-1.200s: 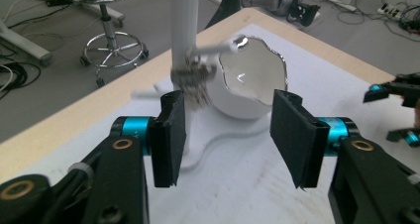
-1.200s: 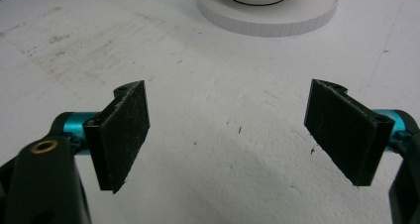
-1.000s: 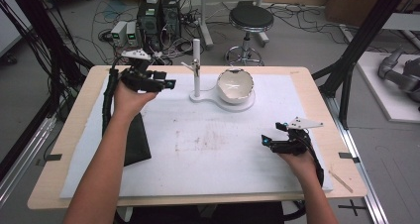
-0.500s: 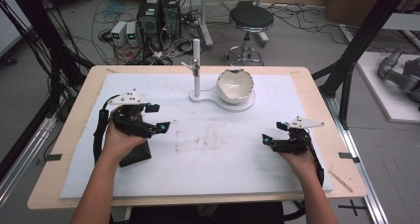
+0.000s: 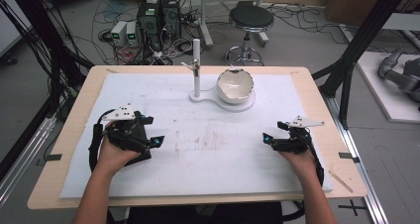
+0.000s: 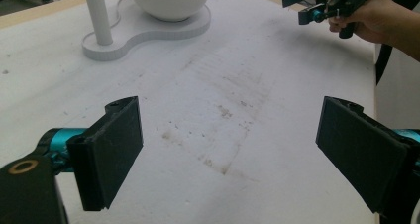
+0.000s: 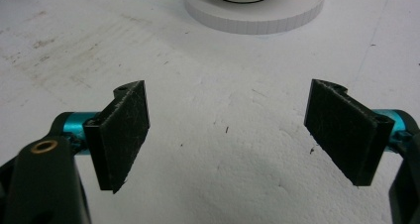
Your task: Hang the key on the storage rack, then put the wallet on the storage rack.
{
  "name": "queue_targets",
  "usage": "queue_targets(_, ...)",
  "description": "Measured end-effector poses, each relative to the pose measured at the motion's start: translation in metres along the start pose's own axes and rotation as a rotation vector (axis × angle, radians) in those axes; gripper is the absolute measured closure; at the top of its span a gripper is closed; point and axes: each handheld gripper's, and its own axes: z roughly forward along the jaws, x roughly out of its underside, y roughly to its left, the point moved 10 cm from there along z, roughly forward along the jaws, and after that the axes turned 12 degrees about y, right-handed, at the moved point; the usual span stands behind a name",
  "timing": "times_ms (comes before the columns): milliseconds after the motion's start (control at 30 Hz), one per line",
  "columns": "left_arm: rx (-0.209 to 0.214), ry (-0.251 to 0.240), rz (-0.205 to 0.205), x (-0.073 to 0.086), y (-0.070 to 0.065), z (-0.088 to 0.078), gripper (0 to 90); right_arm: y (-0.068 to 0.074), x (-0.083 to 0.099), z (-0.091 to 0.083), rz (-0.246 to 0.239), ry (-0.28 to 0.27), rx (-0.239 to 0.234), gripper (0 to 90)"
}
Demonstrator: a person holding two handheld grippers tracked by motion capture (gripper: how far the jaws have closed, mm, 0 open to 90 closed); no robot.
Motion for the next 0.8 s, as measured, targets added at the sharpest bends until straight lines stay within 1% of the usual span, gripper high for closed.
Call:
queue_targets(133,-0.013,-0.007,-0.012,0.001,0.003,-0.005,10.8,0.001,0.001,0.003,-0.002,0.013,-0.003,17.9)
queue_targets(267,-0.031,-0.014,-0.050,0.004,0.011,-0.011,10.9,0.002,0.001,0.003,-0.007,0.018,-0.004,17.9)
queue_targets(367,-0.061,-0.021,-0.080,0.010,0.021,-0.016,10.9,0.001,0.000,0.002,-0.004,0.007,0.001,17.9)
queue_targets(500,-0.099,-0.010,-0.129,0.024,0.037,-0.023,10.9,0.001,0.000,0.002,-0.001,0.008,0.002,17.9)
queue_targets(633,-0.130,-0.018,-0.210,0.040,0.054,-0.033,11.1,0.001,0.001,0.003,-0.012,0.015,0.009,17.9)
queue_targets(700,-0.148,-0.010,-0.257,0.051,0.060,-0.036,11.1,0.001,0.001,0.002,-0.013,0.012,0.008,17.9)
queue_targets(800,-0.177,0.008,-0.317,0.069,0.067,-0.037,11.1,0.001,0.000,0.002,-0.009,0.007,0.006,17.9)
